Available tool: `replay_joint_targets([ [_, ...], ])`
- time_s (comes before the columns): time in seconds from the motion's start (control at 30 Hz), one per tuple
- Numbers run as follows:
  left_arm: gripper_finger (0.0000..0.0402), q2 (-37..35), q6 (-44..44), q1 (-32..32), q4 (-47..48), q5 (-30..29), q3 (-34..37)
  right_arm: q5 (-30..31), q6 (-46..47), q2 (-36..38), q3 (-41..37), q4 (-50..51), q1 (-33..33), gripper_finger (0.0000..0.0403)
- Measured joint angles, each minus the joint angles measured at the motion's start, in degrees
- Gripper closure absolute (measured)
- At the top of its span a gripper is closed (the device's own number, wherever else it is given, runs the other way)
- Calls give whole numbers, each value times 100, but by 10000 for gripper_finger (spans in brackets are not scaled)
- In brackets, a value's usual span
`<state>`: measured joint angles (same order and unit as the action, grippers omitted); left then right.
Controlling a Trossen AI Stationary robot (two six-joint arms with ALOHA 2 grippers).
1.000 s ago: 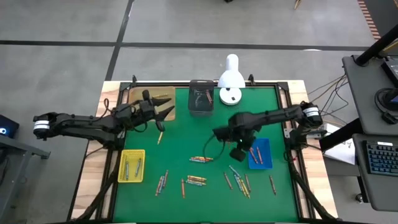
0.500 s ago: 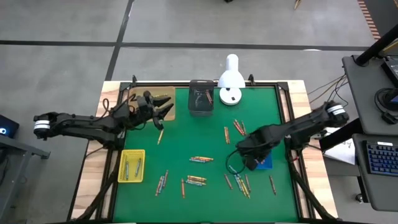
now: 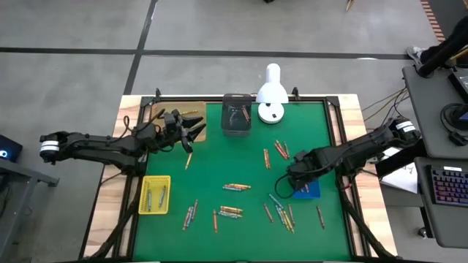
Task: Sort crayons
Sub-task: Put the orange crayon into the blue bin, then put the green crayon into the orange bin
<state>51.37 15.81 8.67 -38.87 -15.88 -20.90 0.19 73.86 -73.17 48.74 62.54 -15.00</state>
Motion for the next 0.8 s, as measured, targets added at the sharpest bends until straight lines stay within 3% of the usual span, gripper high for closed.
replay_joint_targets([
  [0.2, 247, 66, 0, 0, -3, -2, 2, 88, -112, 19, 79, -120, 0, 236],
  [0.4, 247, 490, 33, 0, -48, -2, 1, 370, -562, 72, 649, -128, 1, 209],
  [0.5, 247, 795, 346, -14, -94, -2, -1, 1150, -1089, 74, 1061, -250, -16, 208],
  [0.67, 247, 1455, 737, -60, 231, -117, -254, 3257, -2596, 79, 1283, -1132, -233, 209],
  [0.8, 247, 1787, 1000, -78, 1891, 6, -1136, 4227, -3755, 79, 1084, -2281, -247, 209],
])
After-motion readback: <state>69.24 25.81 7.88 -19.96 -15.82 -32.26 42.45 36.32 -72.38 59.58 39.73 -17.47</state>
